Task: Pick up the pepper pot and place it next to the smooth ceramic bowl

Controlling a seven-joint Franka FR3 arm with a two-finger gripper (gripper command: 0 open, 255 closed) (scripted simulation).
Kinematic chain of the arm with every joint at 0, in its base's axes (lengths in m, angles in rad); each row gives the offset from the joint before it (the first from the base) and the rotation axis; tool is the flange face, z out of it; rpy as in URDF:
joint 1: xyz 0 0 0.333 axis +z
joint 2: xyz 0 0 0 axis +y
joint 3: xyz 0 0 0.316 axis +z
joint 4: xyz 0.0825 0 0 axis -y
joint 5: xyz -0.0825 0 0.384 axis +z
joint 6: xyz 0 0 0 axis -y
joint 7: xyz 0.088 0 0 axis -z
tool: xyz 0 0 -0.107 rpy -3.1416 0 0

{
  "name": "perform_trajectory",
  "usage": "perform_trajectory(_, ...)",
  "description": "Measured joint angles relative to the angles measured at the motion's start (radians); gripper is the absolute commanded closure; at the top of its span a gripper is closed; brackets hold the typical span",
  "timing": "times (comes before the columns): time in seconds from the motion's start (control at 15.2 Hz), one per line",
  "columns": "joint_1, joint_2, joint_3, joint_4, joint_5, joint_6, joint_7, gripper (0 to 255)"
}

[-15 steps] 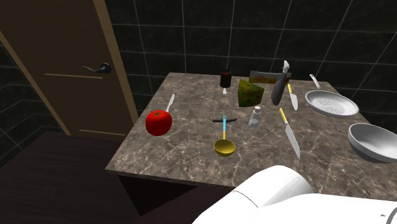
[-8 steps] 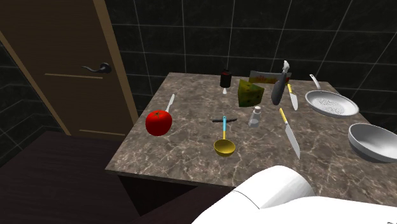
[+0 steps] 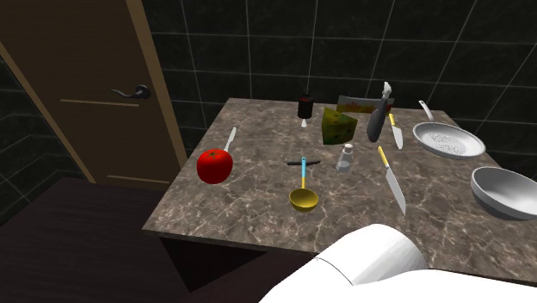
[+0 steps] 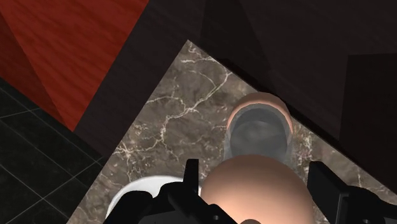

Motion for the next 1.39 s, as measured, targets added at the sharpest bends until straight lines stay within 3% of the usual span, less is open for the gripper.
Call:
perform_trajectory(0.59, 0.025, -0.032, -0.067, -0.066, -0.055, 0.088, 0.033, 255)
perform_trajectory(0.99, 0.027, -0.035, -0.074, -0.07, -0.06, 0.095, 0.035, 255)
perform_trajectory(1.06, 0.027, -0.035, -0.074, -0.07, -0.06, 0.095, 0.035, 0)
perform_trajectory(1.39, 0.027, -0.035, -0.074, -0.07, -0.06, 0.095, 0.035, 0)
